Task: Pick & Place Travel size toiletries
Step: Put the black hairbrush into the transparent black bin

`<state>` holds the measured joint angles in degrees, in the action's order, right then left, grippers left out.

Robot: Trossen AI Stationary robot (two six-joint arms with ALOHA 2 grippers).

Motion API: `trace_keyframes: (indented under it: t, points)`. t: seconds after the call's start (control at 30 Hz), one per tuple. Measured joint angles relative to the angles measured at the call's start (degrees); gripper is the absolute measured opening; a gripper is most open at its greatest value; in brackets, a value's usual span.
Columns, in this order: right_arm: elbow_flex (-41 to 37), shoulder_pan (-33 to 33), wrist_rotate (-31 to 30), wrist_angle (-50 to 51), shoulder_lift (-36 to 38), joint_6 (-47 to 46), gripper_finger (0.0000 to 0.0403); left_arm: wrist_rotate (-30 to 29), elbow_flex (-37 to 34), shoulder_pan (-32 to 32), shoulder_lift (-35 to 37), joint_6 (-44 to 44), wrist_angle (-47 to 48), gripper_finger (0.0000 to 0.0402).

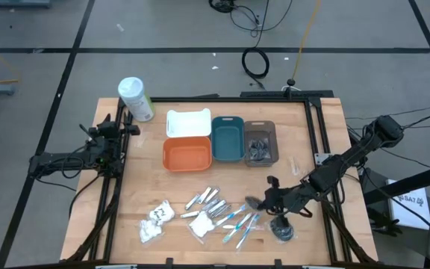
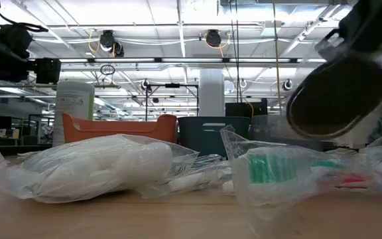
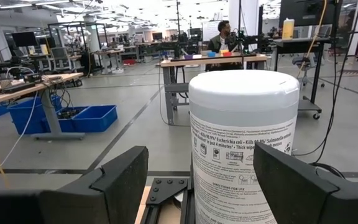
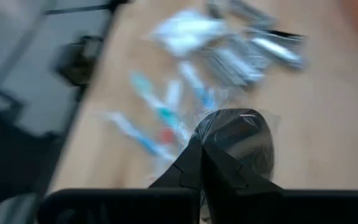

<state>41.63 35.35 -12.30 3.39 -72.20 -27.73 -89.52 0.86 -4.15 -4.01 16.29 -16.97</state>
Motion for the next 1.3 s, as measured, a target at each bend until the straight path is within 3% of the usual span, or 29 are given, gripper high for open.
trace_keyframes:
  t: [0.13, 0.37, 0.83, 1.1, 1.3]
  points:
    - [0.0, 0.0, 7.4, -5.9, 0.0, 3.2, 0.0000, 0.0, 0.0, 0.0, 0.0, 0.0, 0.0, 0.0285]
    - [0.0, 0.0, 12.6, -16.2, 0.0, 12.3, 0.0000, 0.0, 0.0, 0.0, 0.0, 0.0, 0.0, 0.0285]
    - [0.0, -4.2, 13.4, -35.7, 0.0, 25.4, 0.0000, 0.0, 0.0, 0.0, 0.0, 0.0, 0.0, 0.0285]
    - [0.0, -10.9, 2.5, -38.0, 0.3, 27.4, 0.0000, 0.0, 0.0, 0.0, 0.0, 0.0, 0.0, 0.0285]
    - [0.0, -15.3, -15.4, -29.8, 3.5, 28.7, 0.0000, 0.0, 0.0, 0.0, 0.0, 0.0, 0.0, 0.0285]
